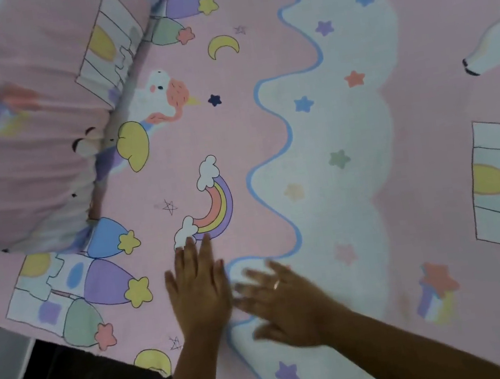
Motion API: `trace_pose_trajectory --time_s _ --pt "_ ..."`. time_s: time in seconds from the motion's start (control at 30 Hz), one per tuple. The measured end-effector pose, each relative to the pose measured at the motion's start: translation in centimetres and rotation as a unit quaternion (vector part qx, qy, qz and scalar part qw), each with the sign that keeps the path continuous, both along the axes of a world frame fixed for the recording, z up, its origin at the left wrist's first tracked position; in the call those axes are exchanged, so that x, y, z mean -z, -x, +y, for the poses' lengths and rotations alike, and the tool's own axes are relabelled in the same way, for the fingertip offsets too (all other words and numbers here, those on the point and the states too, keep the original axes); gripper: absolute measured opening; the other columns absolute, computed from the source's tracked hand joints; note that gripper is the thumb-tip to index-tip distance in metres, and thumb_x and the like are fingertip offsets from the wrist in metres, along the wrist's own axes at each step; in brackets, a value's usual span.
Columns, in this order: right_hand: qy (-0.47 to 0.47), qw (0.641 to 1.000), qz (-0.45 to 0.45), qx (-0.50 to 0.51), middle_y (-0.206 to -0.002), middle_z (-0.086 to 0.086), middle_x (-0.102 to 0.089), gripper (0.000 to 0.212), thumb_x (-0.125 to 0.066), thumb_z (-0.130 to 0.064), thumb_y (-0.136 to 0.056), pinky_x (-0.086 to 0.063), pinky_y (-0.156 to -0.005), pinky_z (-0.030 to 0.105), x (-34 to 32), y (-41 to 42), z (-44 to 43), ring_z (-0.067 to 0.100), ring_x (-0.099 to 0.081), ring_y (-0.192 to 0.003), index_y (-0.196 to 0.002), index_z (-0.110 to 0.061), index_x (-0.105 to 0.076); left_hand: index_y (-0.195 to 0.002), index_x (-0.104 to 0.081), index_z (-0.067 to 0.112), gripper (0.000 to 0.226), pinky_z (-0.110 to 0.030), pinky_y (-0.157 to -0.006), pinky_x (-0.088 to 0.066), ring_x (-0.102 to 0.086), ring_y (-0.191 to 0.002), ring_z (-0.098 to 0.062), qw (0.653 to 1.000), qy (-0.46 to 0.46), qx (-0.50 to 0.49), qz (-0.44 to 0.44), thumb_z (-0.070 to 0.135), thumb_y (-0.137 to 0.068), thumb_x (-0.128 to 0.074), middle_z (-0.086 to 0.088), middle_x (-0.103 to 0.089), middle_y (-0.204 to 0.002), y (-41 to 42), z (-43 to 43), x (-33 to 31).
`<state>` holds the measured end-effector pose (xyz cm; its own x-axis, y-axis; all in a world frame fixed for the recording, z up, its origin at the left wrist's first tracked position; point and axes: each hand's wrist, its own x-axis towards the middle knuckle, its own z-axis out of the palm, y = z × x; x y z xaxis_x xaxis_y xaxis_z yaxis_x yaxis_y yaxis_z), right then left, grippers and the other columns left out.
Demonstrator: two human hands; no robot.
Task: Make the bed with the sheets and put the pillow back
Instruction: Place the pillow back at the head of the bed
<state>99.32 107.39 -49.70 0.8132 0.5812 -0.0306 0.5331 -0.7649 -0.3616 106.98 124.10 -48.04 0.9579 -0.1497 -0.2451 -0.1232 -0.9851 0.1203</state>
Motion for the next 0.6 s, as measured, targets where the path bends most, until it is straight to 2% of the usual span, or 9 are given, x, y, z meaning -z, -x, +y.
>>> trace_pose_trajectory --time_s 0.07,0.1,0.17,0.23,0.27,0.37,0.43,0.5,0.6 --pt "-0.048 0.994 0.002 -0.094 -0.144 -0.004 -0.046 0.053 -0.031 -0.057 -0.094 -0.019 -0.112 0.042 -0.8 -0.7 -0.6 0.019 -0.038 -0.136 -0.139 -0.03 -0.043 -0.149 -0.022 0.033 0.058 -0.052 -0.112 -0.019 -0.018 -0.144 -0.027 0.999 -0.008 -0.037 -0.003 0.05 -0.094 -0.016 -0.005 -0.023 -0.156 -0.3 1.8 -0.2" --pt "-0.074 0.993 -0.005 -0.09 -0.142 -0.002 -0.049 0.053 -0.028 -0.056 -0.095 -0.021 -0.111 0.04 -1.0 -2.4 -1.5 0.02 -0.04 -0.134 -0.138 -0.028 -0.043 -0.149 -0.023 0.032 0.059 -0.053 -0.111 -0.02 -0.019 -0.144 -0.029 0.998 -0.008 -0.064 -0.013 0.05 -0.094 -0.017 -0.007 -0.024 -0.156 -0.5 2.7 -0.2" --pt "-0.087 0.994 -0.048 0.038 -0.141 0.006 -0.051 0.057 -0.025 -0.054 -0.097 -0.027 -0.108 0.039 -0.3 -7.4 -4.6 0.024 -0.043 -0.131 -0.137 -0.019 -0.045 -0.149 -0.026 0.028 0.059 -0.054 -0.111 -0.019 -0.021 -0.143 -0.031 0.993 -0.007 -0.116 -0.028 0.049 -0.094 -0.02 -0.01 -0.026 -0.155 -0.8 4.1 -0.3" --pt "-0.025 0.971 -0.067 0.229 -0.141 0.013 -0.049 0.061 -0.031 -0.051 -0.094 -0.037 -0.105 0.048 0.3 -12.9 -9.3 0.031 -0.046 -0.13 -0.139 -0.013 -0.046 -0.148 -0.028 0.025 0.059 -0.055 -0.112 -0.017 -0.02 -0.143 -0.032 0.988 -0.007 -0.147 -0.041 0.048 -0.094 -0.02 -0.011 -0.026 -0.155 -1.1 5.1 -0.4" --pt "0.018 0.955 -0.047 0.293 -0.144 0.015 -0.044 0.065 -0.029 -0.051 -0.091 -0.036 -0.105 0.054 0.4 -15.1 -11.3 0.034 -0.044 -0.132 -0.141 -0.013 -0.043 -0.148 -0.028 0.024 0.06 -0.055 -0.112 -0.016 -0.019 -0.143 -0.032 0.987 -0.008 -0.156 -0.046 0.047 -0.094 -0.019 -0.011 -0.025 -0.155 -1.1 5.5 -0.4" --pt "0.078 0.922 -0.019 0.38 -0.152 0.013 -0.033 0.071 -0.02 -0.058 -0.09 -0.022 -0.11 0.053 1.3 -17.6 -11.7 0.037 -0.031 -0.139 -0.147 -0.017 -0.034 -0.149 -0.024 0.025 0.06 -0.056 -0.112 -0.013 -0.014 -0.145 -0.03 0.984 -0.001 -0.174 -0.042 0.047 -0.093 -0.017 -0.009 -0.02 -0.157 -1.2 5.8 -0.8" --pt "0.085 0.934 -0.044 0.344 -0.148 0.01 -0.04 0.068 -0.026 -0.056 -0.089 -0.026 -0.108 0.051 1.8 -16.4 -6.3 0.038 -0.037 -0.135 -0.143 -0.018 -0.041 -0.15 -0.02 0.027 0.062 -0.056 -0.113 -0.009 -0.009 -0.146 -0.027 0.979 0.022 -0.199 -0.044 0.048 -0.092 -0.015 -0.007 -0.015 -0.158 -1.3 5.8 -1.2" --pt "0.032 0.968 -0.049 0.244 -0.143 0.007 -0.048 0.064 -0.034 -0.053 -0.087 -0.029 -0.104 0.05 1.9 -13.4 1.2 0.035 -0.044 -0.131 -0.137 -0.018 -0.05 -0.15 -0.018 0.028 0.064 -0.056 -0.113 -0.004 -0.005 -0.147 -0.023 0.972 0.045 -0.225 -0.043 0.048 -0.09 -0.013 -0.003 -0.012 -0.159 -1.4 6.2 -1.6" --pt "-0.027 0.996 -0.007 0.087 -0.148 0.002 -0.041 0.061 -0.037 -0.053 -0.089 -0.028 -0.108 0.05 0.6 -8.5 10.8 0.029 -0.034 -0.138 -0.141 -0.022 -0.044 -0.15 -0.02 0.03 0.061 -0.057 -0.112 0.001 -0.001 -0.147 -0.021 0.967 0.067 -0.239 -0.049 0.048 -0.091 -0.017 -0.001 -0.009 -0.159 -1.7 7.6 -2.4"
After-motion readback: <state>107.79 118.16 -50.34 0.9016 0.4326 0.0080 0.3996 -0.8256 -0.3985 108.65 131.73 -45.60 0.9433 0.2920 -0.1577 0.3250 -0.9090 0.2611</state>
